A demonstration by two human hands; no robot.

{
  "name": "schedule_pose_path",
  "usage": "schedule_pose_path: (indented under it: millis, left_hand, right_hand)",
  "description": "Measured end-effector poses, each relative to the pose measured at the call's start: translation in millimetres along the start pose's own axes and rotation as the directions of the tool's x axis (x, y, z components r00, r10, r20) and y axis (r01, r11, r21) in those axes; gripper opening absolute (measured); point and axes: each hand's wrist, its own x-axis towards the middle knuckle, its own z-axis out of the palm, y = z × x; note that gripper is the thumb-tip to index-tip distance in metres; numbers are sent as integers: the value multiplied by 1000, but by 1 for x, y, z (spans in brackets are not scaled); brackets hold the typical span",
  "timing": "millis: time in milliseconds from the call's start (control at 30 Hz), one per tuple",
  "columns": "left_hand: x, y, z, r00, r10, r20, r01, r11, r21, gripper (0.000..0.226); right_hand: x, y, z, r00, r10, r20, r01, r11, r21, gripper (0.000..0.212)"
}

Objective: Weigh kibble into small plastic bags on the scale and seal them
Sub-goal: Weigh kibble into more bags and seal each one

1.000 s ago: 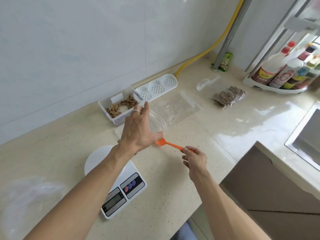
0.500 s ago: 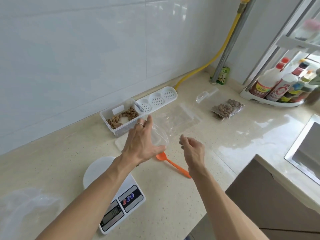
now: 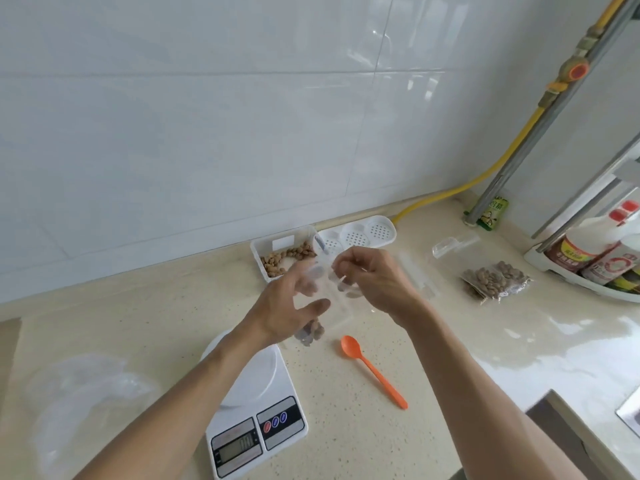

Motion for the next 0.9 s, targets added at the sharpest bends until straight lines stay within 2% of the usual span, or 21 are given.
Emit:
schedule_pose_path:
  millis: [67,100,200,333,500,633,733,833,900]
  left_hand:
    - [-4,-17,-16,997,-83,4,83,996,-14,16]
    - [-7,-25,-24,993,-116,-1,116,993,-35,8]
    - [-18,-43,-42,979,-203,-28,202,979,-21,21]
    - [-32,-57,-56,961,-276,-31,278,959,61,18]
    - [-46,-80,-62,943,-331,-17,327,921,211,13]
    - [-46,-99,-51,935,-355,-20,344,889,303,10]
    - [-44,-107,-41,943,-321,-85,329,870,368,7]
    - [-42,-112,-31,961,-202,-189,270,835,480,27]
    - [-46,-115,-28,965,-143,-221,240,820,519,39]
  right_hand:
    - [4,-3,2,1000,-5,17,4,997,71,20]
    - [6,-4,3,1000,1,17,-2,995,104,18]
    - [13,1,14,999,16,37,-19,996,87,16]
    - [21,21,50,998,41,54,-37,996,-83,10]
    - [22,62,89,958,276,81,-281,958,61,10]
    - [19,88,111,923,376,78,-383,915,128,11]
    - [21,101,118,910,412,44,-414,902,123,12]
    - [24,109,119,910,415,15,-414,903,118,12]
    - [25,111,119,921,388,-33,-388,921,-16,37]
